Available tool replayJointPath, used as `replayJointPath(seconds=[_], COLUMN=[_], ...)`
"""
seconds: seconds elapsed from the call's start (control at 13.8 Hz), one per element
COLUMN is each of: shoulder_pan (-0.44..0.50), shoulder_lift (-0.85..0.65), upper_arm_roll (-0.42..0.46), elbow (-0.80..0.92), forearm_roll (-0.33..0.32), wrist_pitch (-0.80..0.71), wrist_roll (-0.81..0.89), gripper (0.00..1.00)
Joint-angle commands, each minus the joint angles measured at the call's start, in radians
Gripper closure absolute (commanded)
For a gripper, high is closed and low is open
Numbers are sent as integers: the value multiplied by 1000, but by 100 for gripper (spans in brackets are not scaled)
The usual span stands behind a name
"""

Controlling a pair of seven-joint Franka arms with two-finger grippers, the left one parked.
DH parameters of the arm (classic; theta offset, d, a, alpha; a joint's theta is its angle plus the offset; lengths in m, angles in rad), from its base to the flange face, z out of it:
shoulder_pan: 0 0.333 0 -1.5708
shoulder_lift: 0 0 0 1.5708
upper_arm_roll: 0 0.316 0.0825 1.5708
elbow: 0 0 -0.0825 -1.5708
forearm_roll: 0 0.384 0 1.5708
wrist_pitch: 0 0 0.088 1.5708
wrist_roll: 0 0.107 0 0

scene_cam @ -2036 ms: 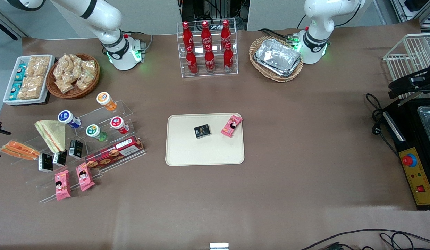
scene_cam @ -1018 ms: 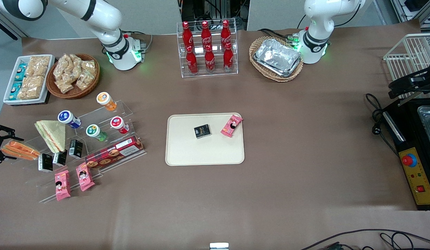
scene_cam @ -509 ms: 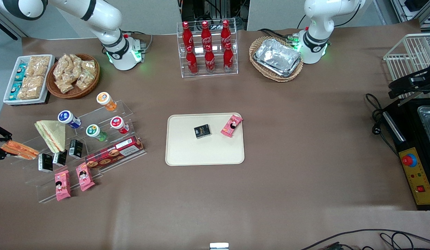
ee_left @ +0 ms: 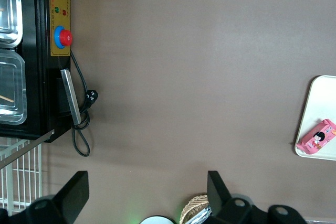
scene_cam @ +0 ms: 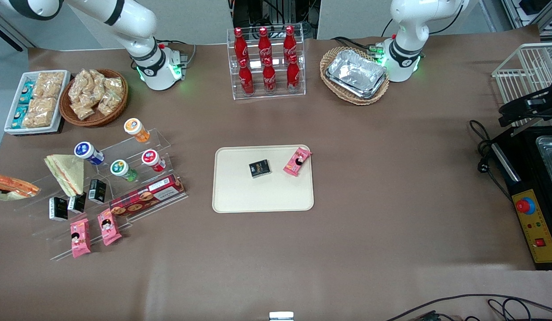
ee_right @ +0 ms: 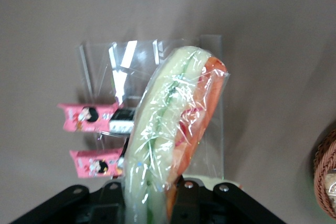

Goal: Place sandwich on tray
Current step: 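Lift the sandwich out of the rack with the right gripper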

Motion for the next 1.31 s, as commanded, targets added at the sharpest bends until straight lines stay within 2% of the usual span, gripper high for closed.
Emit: replayJointPath(seconds=[0.0,0.22,0.73,1.24], shoulder_pan=[83,196,518,827], shoulder_lift=[-33,-78,-81,17], upper_arm_roll=[17,23,23,23], elbow=[43,46,58,57], forearm_roll=[-29,-28,-26,-23], wrist_pitch=[-56,-70,-32,146], wrist_roll=[-26,12,271,637], gripper=[84,83,80,79])
